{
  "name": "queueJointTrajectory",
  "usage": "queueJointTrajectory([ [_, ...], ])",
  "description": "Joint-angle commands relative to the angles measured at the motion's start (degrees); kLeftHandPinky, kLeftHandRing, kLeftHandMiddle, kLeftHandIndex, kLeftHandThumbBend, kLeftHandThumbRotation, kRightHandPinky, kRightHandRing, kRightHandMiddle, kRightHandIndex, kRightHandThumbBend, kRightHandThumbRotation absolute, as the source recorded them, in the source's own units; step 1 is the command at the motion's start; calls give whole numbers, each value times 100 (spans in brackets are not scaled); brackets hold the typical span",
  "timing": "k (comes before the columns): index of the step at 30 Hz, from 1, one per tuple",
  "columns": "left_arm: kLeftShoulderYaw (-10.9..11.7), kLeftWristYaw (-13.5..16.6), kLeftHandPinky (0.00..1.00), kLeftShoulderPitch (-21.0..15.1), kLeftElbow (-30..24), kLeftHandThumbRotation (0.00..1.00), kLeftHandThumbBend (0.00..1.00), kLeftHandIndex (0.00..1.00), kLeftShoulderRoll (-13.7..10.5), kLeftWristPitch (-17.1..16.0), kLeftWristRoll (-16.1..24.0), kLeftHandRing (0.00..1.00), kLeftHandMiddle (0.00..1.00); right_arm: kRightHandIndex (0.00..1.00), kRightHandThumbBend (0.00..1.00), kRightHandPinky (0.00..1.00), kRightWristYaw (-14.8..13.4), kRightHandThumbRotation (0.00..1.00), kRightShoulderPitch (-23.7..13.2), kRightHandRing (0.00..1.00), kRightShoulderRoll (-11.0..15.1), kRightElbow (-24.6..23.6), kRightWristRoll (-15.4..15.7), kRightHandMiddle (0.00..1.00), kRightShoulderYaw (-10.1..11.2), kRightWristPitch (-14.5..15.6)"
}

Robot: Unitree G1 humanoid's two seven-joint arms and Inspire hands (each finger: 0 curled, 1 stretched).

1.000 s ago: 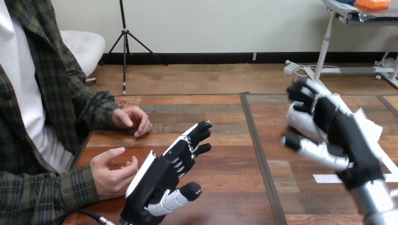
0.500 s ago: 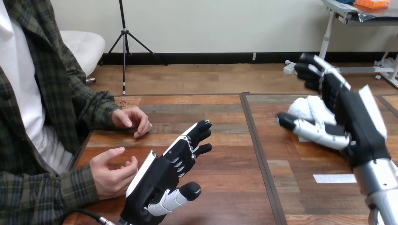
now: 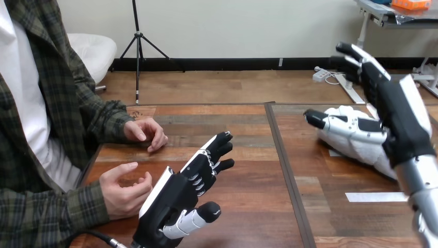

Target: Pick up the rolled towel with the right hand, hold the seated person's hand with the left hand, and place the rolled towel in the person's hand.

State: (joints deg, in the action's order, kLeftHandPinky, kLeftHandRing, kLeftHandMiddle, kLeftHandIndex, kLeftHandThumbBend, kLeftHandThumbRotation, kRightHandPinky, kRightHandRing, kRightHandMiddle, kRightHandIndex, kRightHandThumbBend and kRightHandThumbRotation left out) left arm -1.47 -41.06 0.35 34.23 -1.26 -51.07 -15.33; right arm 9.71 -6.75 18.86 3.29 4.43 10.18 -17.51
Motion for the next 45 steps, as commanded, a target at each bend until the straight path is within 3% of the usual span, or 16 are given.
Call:
queueJointTrajectory([
  [1, -56, -113, 90, -184, -186, 71, 100, 94, 5, -27, -193, 97, 98, 89, 100, 86, -99, 34, -678, 87, 401, 199, 177, 85, 98, 21],
  [9, -52, -311, 93, -153, -201, 70, 100, 95, -8, 83, -362, 98, 99, 89, 100, 87, -155, 38, -1028, 87, 660, 646, 361, 86, 73, 221],
  [12, -26, -252, 94, -143, -188, 70, 100, 95, -10, -12, -289, 99, 99, 89, 100, 88, -122, 38, -1164, 89, 747, 794, 362, 86, 59, 274],
  [27, -12, -462, 96, -56, -278, 67, 100, 99, 98, 108, -639, 98, 99, 89, 100, 87, -67, 43, -2066, 90, 1275, 2120, 779, 88, -181, 392],
  [33, -4, -469, 97, -9, -322, 66, 100, 100, 113, 56, -659, 98, 100, 90, 100, 85, 24, 46, -2460, 90, 1479, 2660, 1013, 89, -355, 582],
  [38, -13, -491, 97, 54, -431, 67, 100, 100, 83, 84, -685, 99, 100, 91, 100, 85, 118, 46, -2856, 91, 1645, 3129, 1303, 90, -585, 983],
  [45, -11, -557, 98, 95, -521, 68, 100, 100, 68, 112, -779, 99, 100, 91, 100, 83, 82, 45, -3368, 90, 1730, 3905, 1593, 91, -843, 1123],
])
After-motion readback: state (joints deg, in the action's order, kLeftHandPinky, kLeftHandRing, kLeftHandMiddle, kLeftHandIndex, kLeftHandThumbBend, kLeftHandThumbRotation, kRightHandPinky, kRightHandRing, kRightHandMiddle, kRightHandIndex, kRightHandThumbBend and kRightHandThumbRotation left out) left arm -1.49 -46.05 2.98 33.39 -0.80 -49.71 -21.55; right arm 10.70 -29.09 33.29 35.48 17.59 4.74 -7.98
